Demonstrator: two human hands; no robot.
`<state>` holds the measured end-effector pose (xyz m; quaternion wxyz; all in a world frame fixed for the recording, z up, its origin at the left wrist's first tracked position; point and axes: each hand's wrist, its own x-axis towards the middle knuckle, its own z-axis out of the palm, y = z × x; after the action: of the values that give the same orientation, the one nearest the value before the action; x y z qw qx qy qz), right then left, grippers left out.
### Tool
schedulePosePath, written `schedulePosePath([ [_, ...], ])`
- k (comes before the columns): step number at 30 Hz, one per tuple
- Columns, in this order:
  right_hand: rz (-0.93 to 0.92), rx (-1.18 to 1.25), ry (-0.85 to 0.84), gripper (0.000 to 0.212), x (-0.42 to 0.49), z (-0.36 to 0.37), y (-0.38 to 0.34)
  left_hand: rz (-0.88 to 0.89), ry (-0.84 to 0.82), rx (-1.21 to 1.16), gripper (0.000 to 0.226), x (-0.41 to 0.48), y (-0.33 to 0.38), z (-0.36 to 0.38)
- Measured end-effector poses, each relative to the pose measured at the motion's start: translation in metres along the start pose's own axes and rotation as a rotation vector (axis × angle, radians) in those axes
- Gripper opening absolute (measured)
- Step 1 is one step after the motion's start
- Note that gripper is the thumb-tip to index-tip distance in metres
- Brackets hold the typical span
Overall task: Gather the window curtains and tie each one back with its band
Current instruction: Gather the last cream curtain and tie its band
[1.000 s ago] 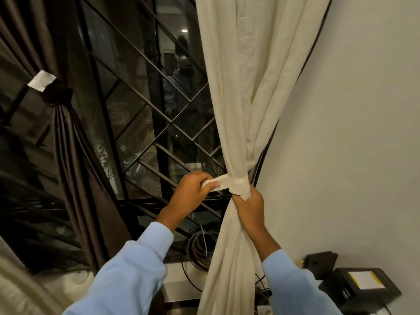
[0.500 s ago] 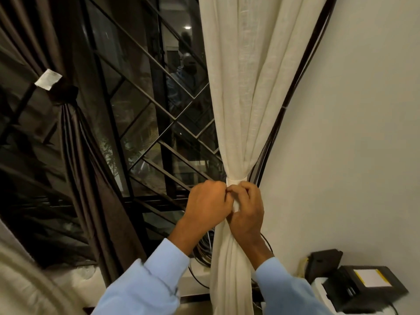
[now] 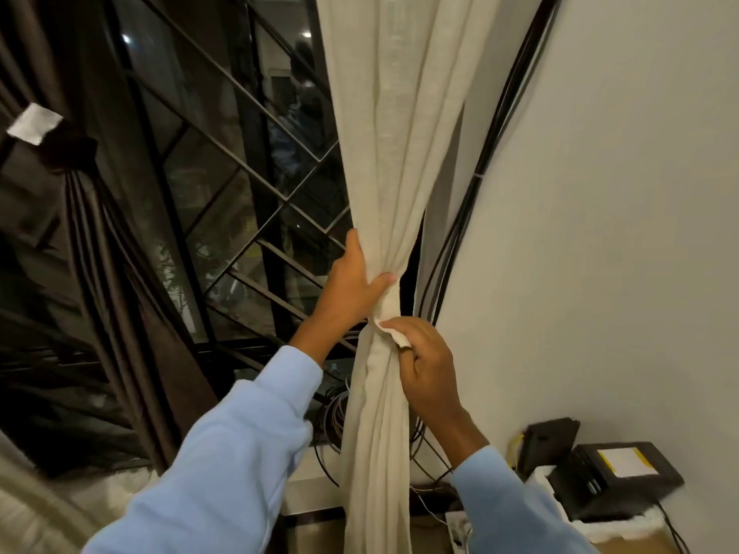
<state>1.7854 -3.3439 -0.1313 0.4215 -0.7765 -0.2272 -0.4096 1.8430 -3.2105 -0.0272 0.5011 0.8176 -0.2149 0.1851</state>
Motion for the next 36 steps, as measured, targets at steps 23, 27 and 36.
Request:
schedulePosePath([
  [23, 0.178, 0.158, -0.161, 0.015, 0.073, -0.029, -0.002, 0.438, 0.035, 0.362, 0.025, -0.040, -0.016, -0.008],
  [27, 0.254, 0.262, -0.107, 0.018, 0.077, -0.031, -0.006, 0.342, 0.066, 0.325, 0.033, -0.041, -0.009, -0.005],
  [36, 0.288, 0.339, -0.071, 0.010, 0.070, -0.037, -0.002, 0.258, -0.122, 0.557, 0.044, -0.033, -0.004, -0.002],
])
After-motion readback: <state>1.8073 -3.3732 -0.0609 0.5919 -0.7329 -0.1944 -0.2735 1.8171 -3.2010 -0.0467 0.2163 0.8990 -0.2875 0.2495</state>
